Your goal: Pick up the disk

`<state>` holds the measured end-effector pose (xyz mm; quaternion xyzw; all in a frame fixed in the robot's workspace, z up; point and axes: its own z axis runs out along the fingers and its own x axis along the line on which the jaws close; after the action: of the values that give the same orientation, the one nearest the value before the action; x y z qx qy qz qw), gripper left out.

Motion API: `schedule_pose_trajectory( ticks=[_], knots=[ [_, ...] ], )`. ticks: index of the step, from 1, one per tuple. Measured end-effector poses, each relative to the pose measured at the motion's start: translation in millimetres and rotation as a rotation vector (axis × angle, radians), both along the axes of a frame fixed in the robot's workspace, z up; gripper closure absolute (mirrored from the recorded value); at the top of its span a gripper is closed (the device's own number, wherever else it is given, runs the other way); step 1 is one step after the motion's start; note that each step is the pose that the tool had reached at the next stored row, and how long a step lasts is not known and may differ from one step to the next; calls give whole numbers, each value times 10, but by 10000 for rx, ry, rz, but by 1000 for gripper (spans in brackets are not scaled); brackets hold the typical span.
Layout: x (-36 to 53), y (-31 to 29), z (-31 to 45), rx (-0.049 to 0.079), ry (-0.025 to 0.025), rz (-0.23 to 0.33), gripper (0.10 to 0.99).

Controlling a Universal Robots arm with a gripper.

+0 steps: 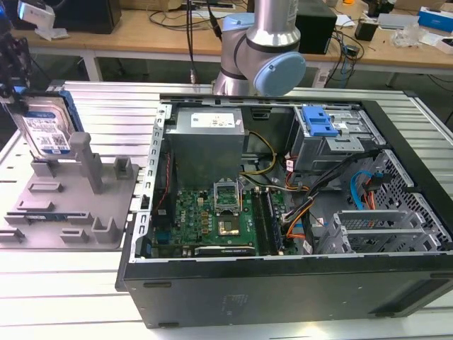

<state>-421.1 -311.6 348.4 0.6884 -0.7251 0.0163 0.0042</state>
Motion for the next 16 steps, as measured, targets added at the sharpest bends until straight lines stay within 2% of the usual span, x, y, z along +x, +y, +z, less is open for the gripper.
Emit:
schedule_pose_trajectory(
  ticks=[6, 7, 9, 11, 16],
  knots=[
    [0, 0, 327, 0, -6, 1, 718],
    [0, 0, 406, 0, -7, 2, 718],
    [0, 0, 504, 0, -9, 2, 718],
    [0, 0, 638, 0, -11, 3, 718],
    [0, 0, 898, 0, -15, 9, 718]
  ],
)
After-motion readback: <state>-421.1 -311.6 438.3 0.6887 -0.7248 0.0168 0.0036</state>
